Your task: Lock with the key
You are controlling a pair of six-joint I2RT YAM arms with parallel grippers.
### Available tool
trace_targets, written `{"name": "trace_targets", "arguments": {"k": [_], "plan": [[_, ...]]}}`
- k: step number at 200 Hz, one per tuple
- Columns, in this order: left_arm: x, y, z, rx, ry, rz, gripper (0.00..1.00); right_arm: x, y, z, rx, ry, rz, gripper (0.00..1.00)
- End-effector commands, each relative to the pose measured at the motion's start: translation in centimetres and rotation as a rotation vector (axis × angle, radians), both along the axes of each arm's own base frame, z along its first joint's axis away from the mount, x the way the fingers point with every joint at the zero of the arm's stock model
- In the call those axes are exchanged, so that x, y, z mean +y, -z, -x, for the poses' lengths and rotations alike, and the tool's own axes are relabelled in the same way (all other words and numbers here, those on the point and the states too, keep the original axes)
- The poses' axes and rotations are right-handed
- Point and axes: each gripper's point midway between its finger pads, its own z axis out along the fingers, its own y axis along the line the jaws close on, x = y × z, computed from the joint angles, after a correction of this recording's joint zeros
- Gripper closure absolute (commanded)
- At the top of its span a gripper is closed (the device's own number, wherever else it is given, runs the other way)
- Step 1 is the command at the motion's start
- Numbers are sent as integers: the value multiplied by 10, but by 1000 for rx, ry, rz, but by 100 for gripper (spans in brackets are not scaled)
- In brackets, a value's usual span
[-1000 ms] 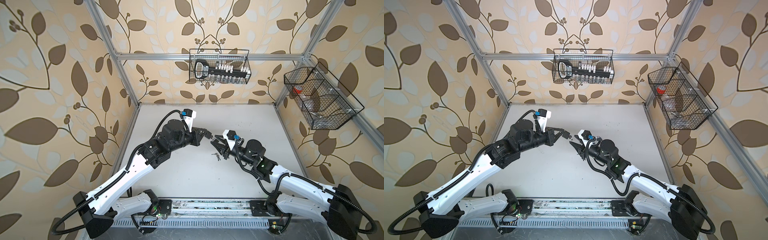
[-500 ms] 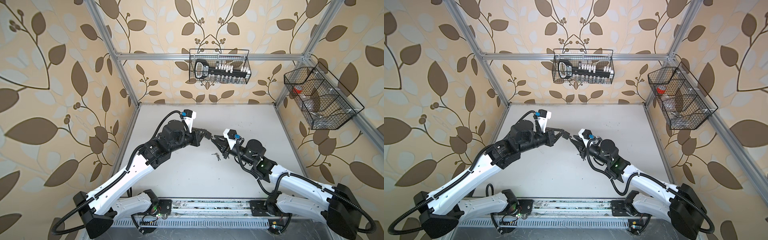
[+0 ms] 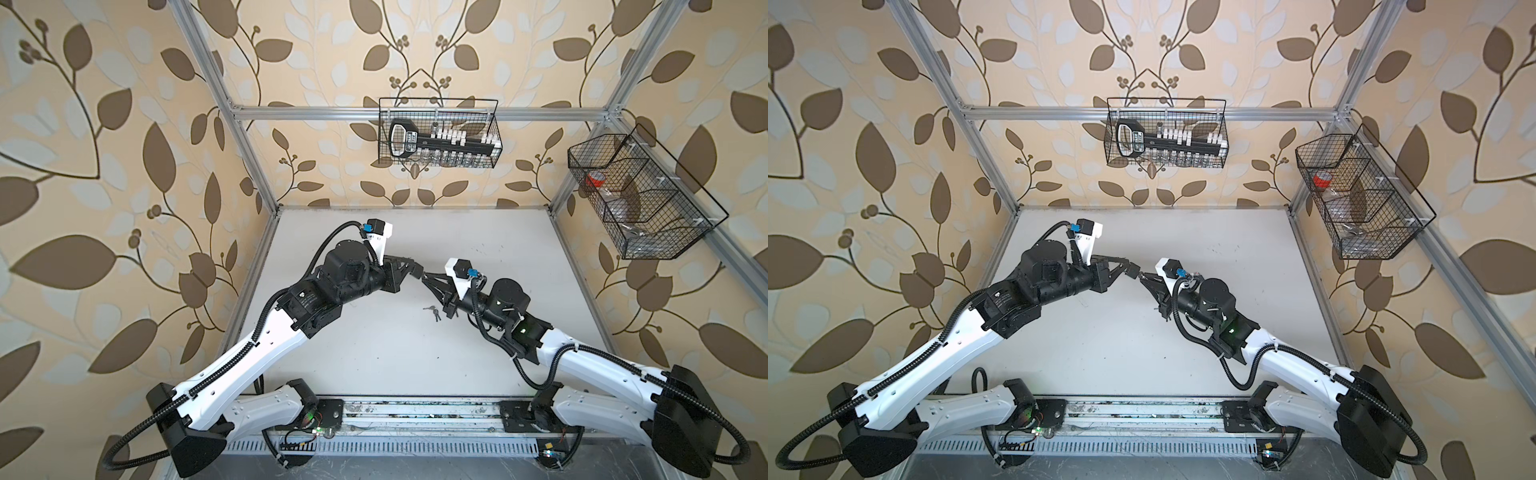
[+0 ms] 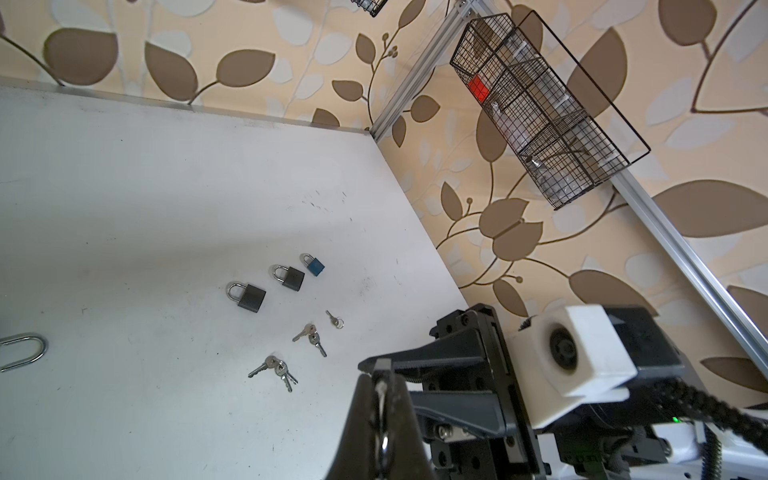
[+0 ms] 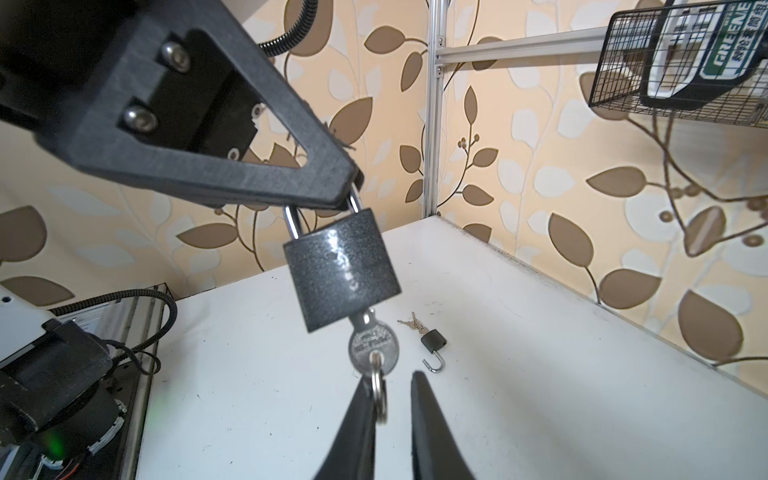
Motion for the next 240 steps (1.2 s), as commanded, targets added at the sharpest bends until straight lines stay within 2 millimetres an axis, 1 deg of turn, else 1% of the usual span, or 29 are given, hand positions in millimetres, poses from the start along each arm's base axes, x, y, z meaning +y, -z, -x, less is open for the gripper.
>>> {"name": "trace_targets", "arguments": {"k": [1,40,91,111,162,179,210,240], "plan": [[-1,-19,4,-49,17,59,100,5,-20,2,-21,-23,-42,83],[0,-18,4,-48,16,58,100,5,-22,2,-22,-25,-49,88],[-1,-18,4,-46,15,57,100,4,-21,3,-17,-26,-43,100],[4,-19,3,-54,-6,54,100,3,-18,4,-10,-23,-29,100],[15,-32,4,-100,-43,45,100,-8,13,4,63,25,23,100],[20,-33,3,-114,-66,38,100,-10,18,4,80,34,32,100],[23,-36,1,-119,-80,27,100,-16,26,4,104,63,50,100],[29,-32,-1,-122,-113,9,100,-19,45,0,152,92,113,100]]}}
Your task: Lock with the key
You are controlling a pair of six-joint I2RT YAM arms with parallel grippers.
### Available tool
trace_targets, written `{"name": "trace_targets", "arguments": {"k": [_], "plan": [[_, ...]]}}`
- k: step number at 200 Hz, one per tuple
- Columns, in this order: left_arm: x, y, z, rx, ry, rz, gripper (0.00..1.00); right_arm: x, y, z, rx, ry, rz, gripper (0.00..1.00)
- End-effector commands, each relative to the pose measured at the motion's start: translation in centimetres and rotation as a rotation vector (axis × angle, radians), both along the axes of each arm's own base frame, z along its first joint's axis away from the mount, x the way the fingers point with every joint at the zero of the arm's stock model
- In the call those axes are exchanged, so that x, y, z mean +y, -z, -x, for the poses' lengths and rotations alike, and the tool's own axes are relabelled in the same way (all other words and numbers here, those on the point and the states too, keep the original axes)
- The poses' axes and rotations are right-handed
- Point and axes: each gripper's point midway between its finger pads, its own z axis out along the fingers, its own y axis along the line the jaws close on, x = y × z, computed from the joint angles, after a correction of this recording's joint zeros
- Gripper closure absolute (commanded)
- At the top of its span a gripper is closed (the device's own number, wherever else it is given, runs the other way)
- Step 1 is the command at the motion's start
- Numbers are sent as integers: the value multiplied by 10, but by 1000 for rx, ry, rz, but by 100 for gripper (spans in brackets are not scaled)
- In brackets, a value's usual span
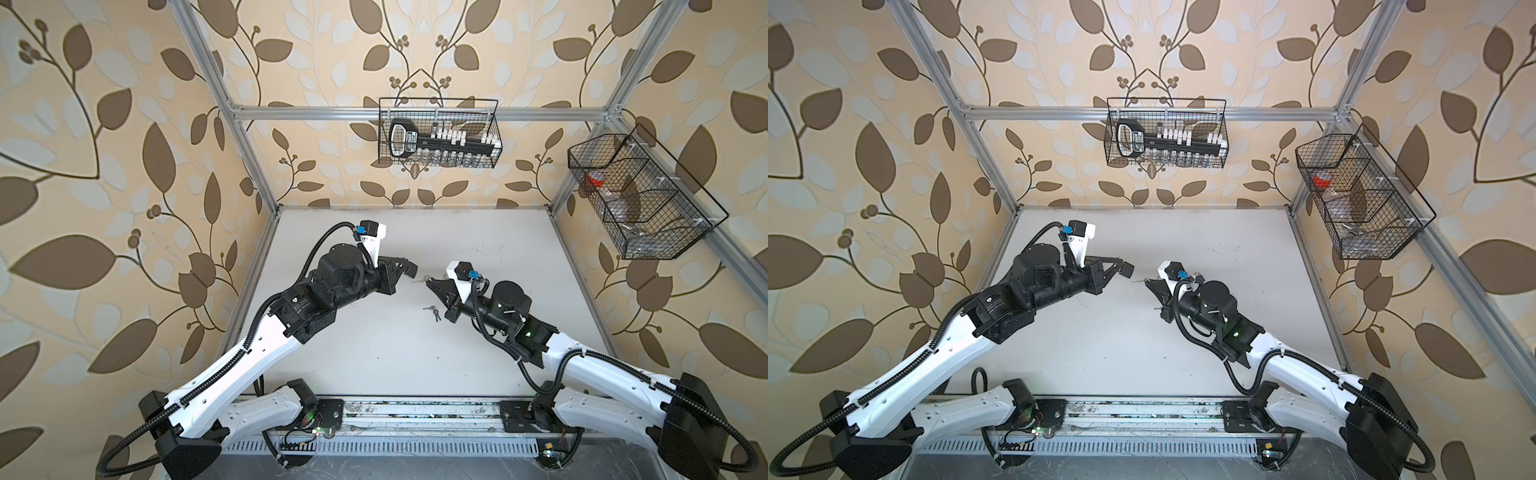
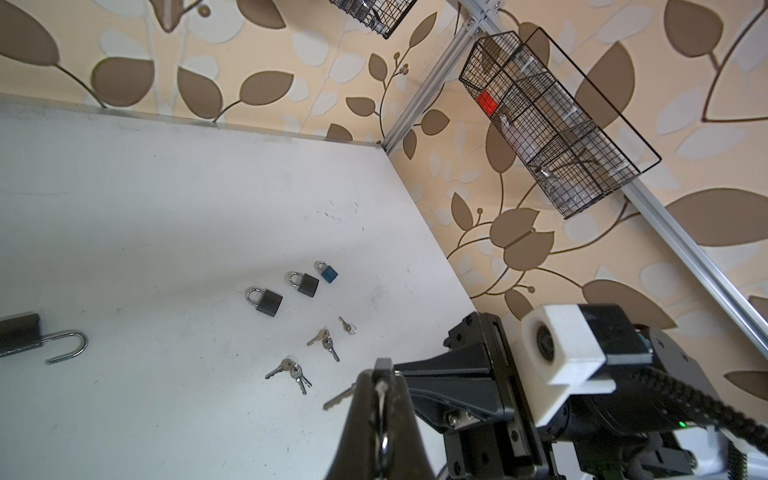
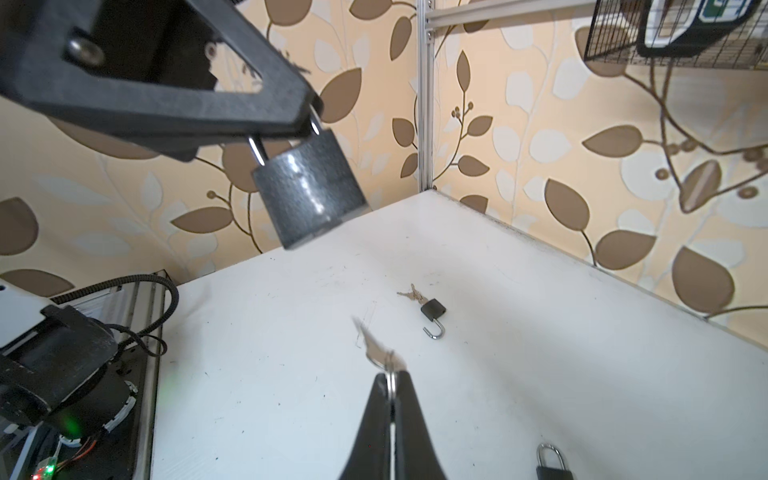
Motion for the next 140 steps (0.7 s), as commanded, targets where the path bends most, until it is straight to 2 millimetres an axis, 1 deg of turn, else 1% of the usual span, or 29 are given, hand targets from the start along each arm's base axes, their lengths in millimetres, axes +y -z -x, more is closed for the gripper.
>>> {"name": "trace_targets", "arguments": {"k": [1,18,30,53,73,93,104,121,140], "plan": [[12,-28,-2,-89,-50,25,100,-8,27,-4,66,47,67,100],[19,-19,-6,-77,-88,-16,100,-8,38,-3,106,46,99,100],[24,-7,-8,-63,-109,-64,100,-7,46,-2,145,43,114,100],[32,26,-14,-2,-152,-177,100,-3,68,2,222,15,156,100],[39,56,-17,67,-187,-229,100,-2,88,-1,314,34,185,100],[45,82,-21,151,-212,-228,100,4,103,1,410,16,196,100],[48,94,-24,189,-223,-211,100,5,106,-4,468,55,174,100],[57,108,-28,228,-252,-171,100,6,116,-9,528,85,184,100],[70,118,-32,255,-298,-123,100,6,127,-12,572,97,202,100]]}}
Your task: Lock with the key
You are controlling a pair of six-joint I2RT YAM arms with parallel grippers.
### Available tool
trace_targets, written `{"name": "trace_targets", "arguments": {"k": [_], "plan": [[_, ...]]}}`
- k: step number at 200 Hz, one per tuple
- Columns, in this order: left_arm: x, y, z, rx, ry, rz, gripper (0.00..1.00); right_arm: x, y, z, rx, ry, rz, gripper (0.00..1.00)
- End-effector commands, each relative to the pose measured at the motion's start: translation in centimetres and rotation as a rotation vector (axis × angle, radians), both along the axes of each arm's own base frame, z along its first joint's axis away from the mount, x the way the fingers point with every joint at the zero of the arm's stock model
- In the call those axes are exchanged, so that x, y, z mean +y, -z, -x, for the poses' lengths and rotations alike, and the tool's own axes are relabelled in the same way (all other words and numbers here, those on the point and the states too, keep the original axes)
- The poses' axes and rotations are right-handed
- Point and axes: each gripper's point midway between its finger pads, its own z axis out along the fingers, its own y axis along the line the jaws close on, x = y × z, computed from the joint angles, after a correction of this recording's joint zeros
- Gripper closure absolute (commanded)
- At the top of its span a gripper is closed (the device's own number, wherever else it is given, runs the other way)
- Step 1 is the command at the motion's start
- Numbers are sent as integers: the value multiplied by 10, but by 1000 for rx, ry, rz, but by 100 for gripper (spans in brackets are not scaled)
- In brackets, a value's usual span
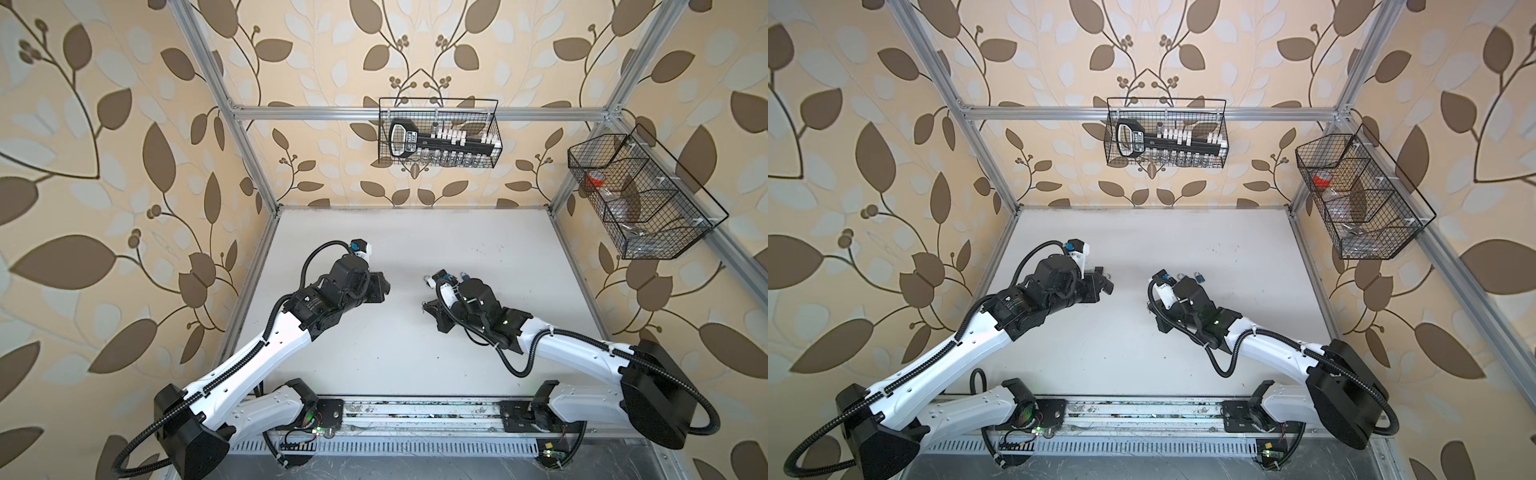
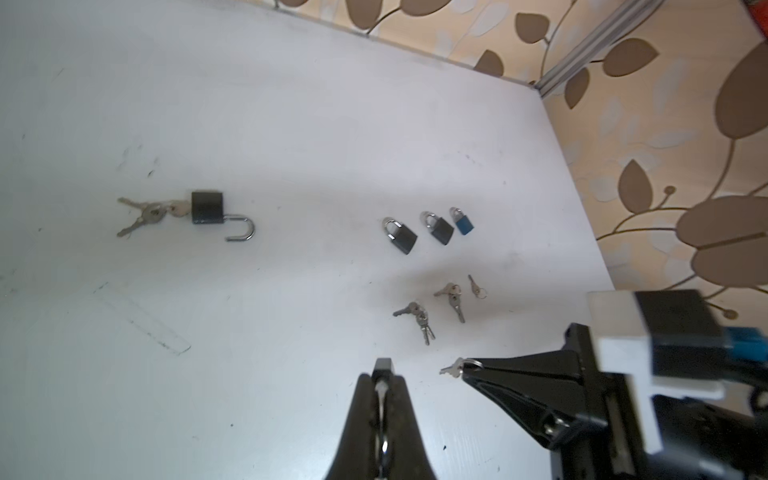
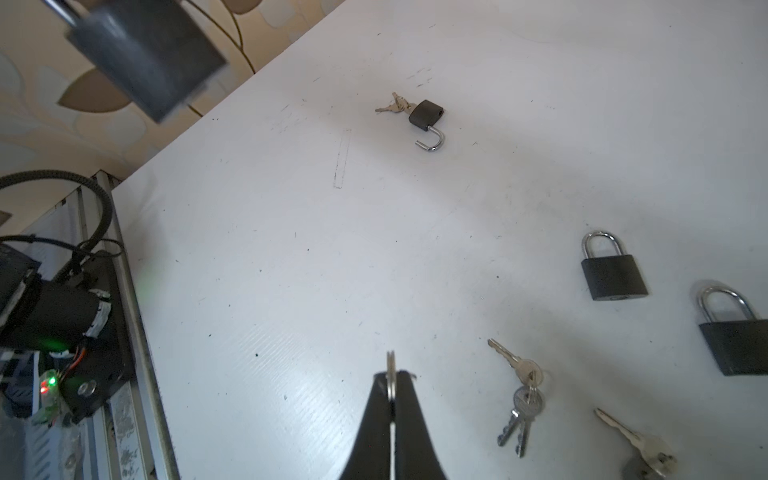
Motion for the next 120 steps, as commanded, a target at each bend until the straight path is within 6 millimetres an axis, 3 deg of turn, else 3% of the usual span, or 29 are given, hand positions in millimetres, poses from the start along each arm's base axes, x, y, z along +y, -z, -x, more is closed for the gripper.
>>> {"name": "trace_targets", "arguments": {"k": [1,41,71,100,120], "plan": [[9,-8,-7,-20,-65,115,100,2,3,-5,78,41,-17,100],[32,5,-13,17,-121,181,100,15,30,-7,180,28,-3,100],[47,12,-12,30,-175,196,100,42,47,-2,247,-48,16,100],[52,11,-10,32,-184,190,100,73,62,18,335,-187,7,100],[57,11,-8,28,-203,170,100,68,78,13,356,-141,31,100]]}}
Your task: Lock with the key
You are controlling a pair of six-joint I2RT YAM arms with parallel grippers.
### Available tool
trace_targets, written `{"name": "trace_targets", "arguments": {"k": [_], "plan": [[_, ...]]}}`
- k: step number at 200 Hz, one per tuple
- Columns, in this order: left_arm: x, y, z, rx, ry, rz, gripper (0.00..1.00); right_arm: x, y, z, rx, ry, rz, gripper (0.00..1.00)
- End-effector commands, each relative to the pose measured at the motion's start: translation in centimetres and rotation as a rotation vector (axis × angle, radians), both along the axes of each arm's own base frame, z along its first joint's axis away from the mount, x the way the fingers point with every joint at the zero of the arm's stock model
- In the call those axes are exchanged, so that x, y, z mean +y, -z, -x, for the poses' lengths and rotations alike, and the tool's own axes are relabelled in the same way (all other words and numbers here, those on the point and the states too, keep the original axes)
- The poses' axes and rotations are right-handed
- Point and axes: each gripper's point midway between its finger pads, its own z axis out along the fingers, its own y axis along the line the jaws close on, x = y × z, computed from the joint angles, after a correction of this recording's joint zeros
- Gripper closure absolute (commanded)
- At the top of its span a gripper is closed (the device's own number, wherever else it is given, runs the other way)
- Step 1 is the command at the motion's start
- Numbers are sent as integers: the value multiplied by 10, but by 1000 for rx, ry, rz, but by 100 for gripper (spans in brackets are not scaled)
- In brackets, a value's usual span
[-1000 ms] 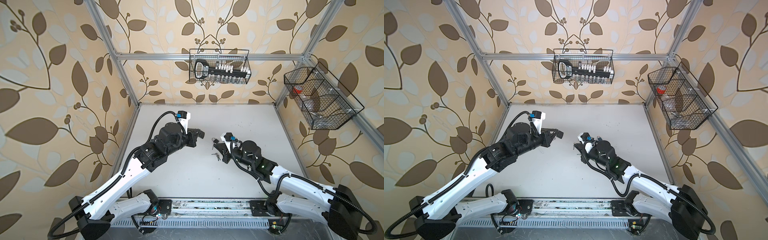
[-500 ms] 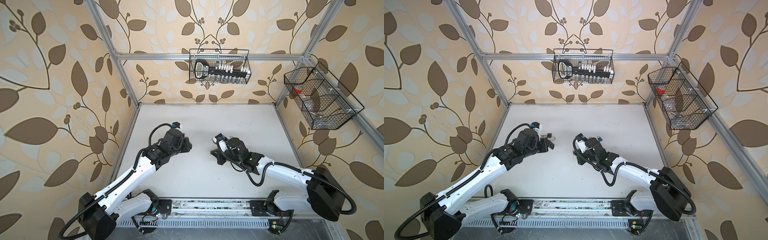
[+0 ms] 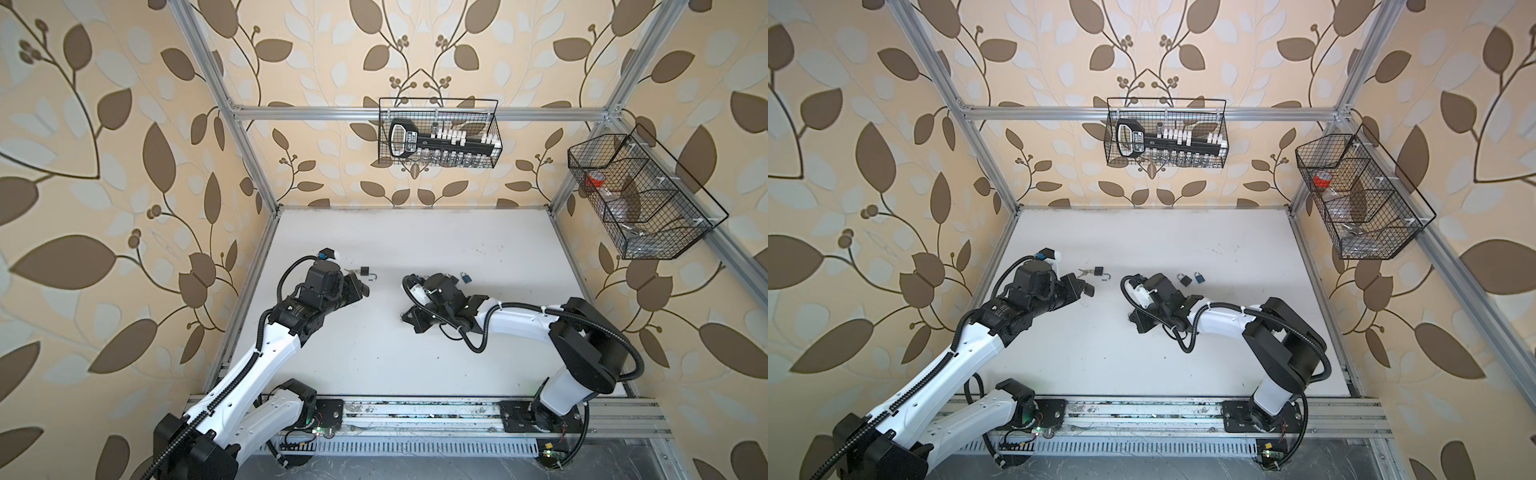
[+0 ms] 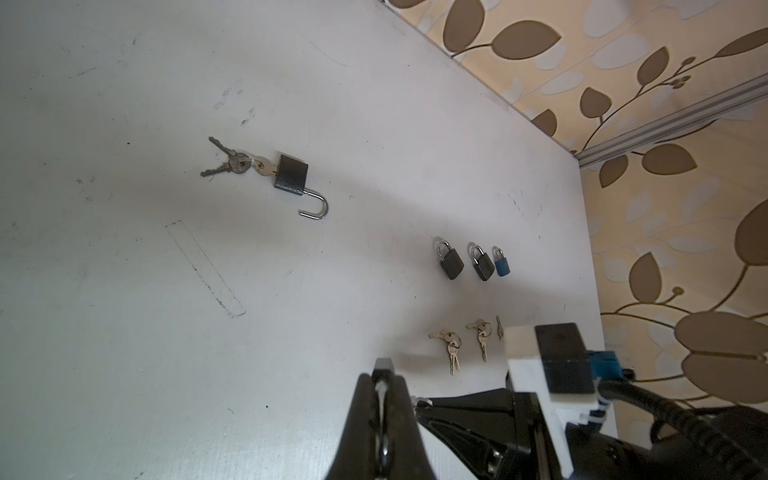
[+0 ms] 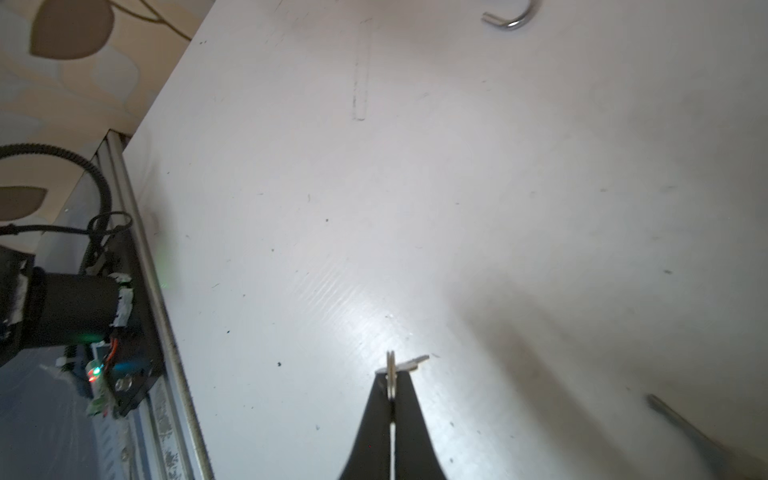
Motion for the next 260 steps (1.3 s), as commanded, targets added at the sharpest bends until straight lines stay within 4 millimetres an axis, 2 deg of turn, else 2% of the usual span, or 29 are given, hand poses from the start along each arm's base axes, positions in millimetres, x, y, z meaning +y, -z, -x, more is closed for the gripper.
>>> {"name": "trace_targets", "arguments": {"k": [1,16,53,108,144,180,199,226,260], "plan": [[3,-13,0,-39,-14,18,100,3,11,5,60,-10,0,100],[6,-15,2,-47,-22,15,100,-11,22,-9,64,66,43,100],[3,-12,1,-36,-11,23,100,-38,32,-32,51,182,126,100],[1,-13,-2,-32,-12,22,100,-48,46,-37,53,194,202,100],[2,-11,-2,-26,-19,25,100,-49,47,-42,41,203,217,100],[4,-18,-2,-55,-28,31,100,-52,46,-48,27,220,227,99],[2,-20,-3,-56,-16,32,100,-52,46,-51,22,227,232,95],[-4,-24,-1,-67,18,50,100,-50,41,-52,11,227,220,83],[-14,-30,0,-87,69,80,100,-50,11,-55,-51,231,173,69]]}}
